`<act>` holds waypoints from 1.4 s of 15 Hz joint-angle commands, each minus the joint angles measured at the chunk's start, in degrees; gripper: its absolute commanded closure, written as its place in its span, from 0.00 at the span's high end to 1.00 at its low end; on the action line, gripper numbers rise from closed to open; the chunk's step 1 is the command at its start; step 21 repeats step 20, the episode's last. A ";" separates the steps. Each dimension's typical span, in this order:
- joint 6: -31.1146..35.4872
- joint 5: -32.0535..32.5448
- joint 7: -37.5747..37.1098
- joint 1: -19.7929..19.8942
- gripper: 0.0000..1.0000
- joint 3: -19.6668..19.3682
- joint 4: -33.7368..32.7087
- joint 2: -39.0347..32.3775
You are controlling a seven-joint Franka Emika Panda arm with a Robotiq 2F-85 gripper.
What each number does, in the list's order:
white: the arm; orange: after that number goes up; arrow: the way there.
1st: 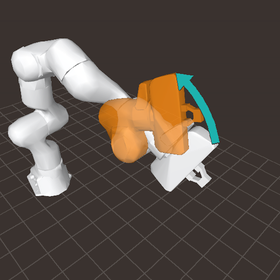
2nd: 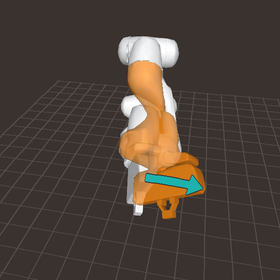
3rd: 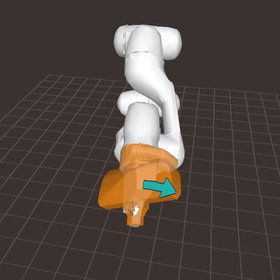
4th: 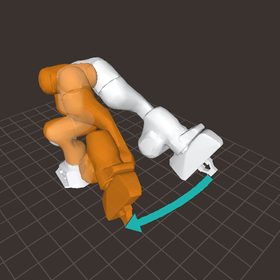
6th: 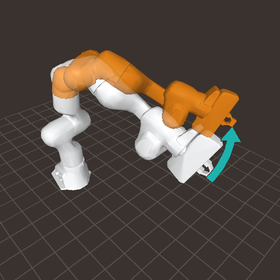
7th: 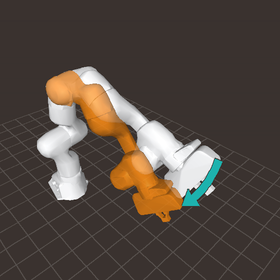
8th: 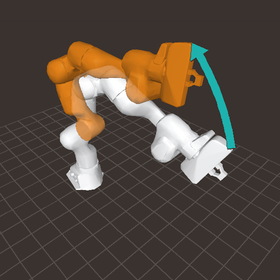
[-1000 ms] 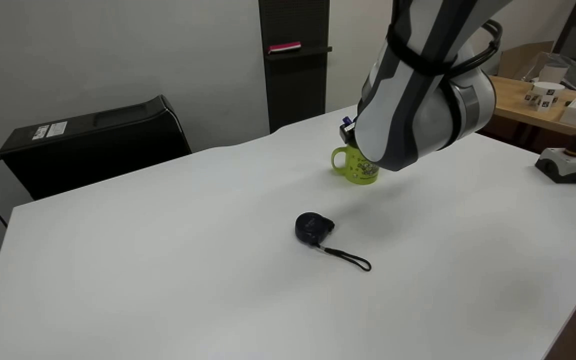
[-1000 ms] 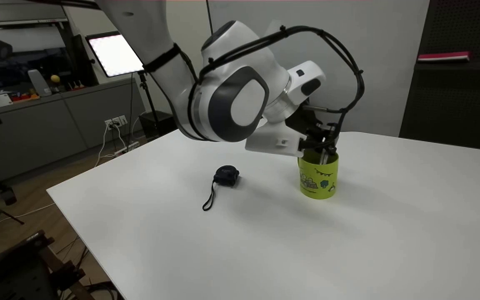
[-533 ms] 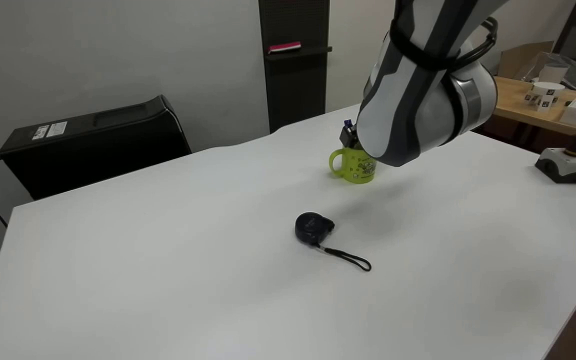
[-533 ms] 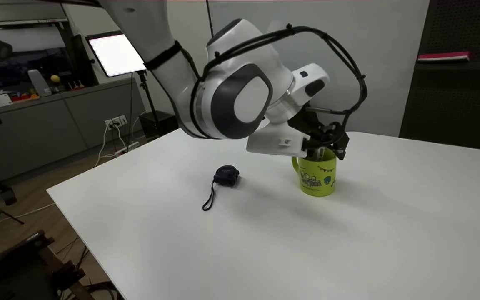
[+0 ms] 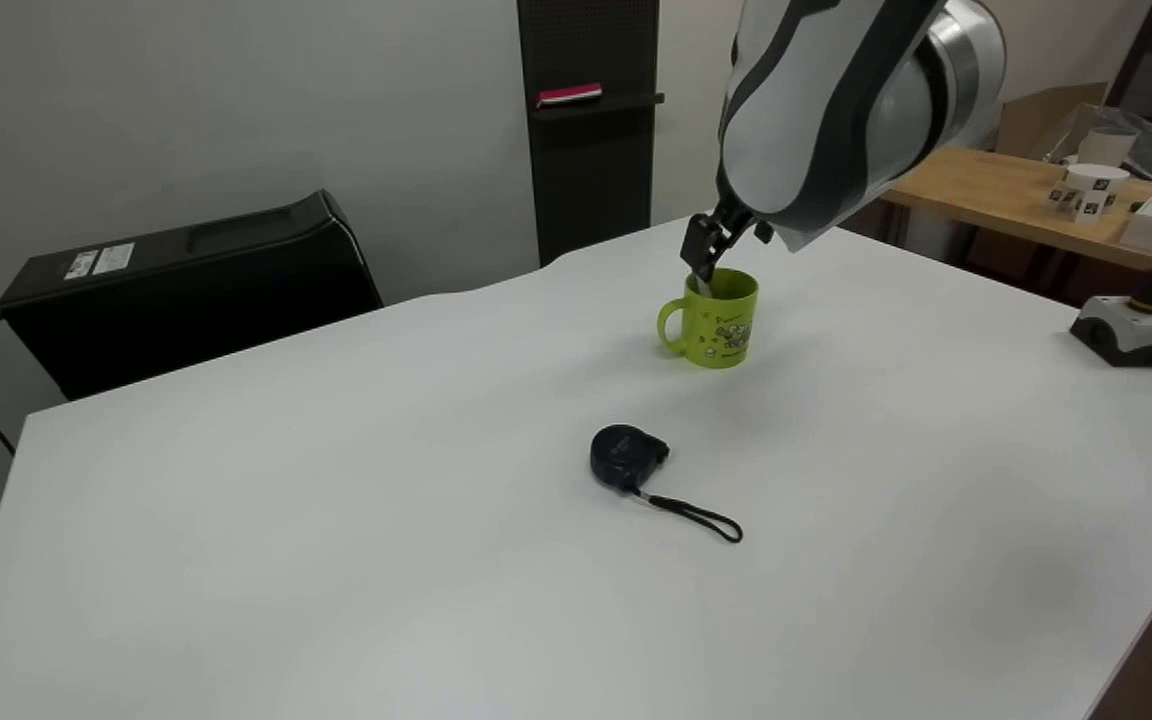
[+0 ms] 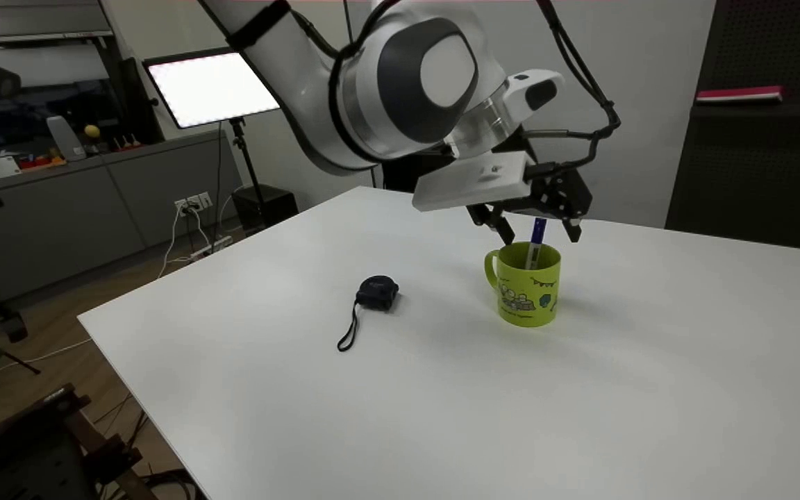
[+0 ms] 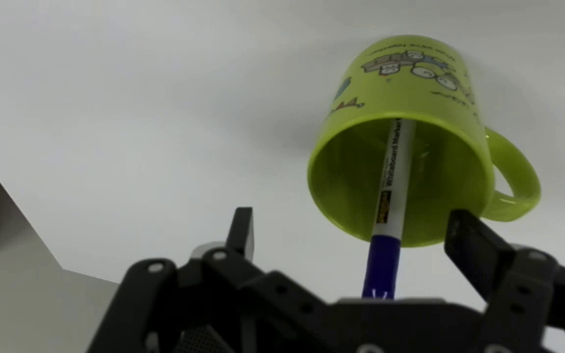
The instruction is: Put the marker into the mug.
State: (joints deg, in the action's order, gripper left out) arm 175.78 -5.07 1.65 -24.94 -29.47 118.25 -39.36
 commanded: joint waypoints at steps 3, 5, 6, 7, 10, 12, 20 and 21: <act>-14.61 9.62 1.39 7.63 1.00 9.05 -0.61 9.13; -21.18 10.33 1.98 11.55 1.00 14.43 -1.55 10.59; -24.19 10.15 2.46 13.71 1.00 17.19 -2.04 11.22; -26.75 10.21 2.16 14.98 1.00 18.85 -2.52 11.48; -31.55 9.06 1.81 18.64 1.00 23.12 -3.22 11.90; -33.13 8.84 0.96 19.98 1.00 24.46 -3.47 11.68; -33.04 9.24 1.38 22.33 1.00 26.86 -2.82 11.09; -33.04 9.24 1.38 22.33 1.00 26.86 -2.82 11.09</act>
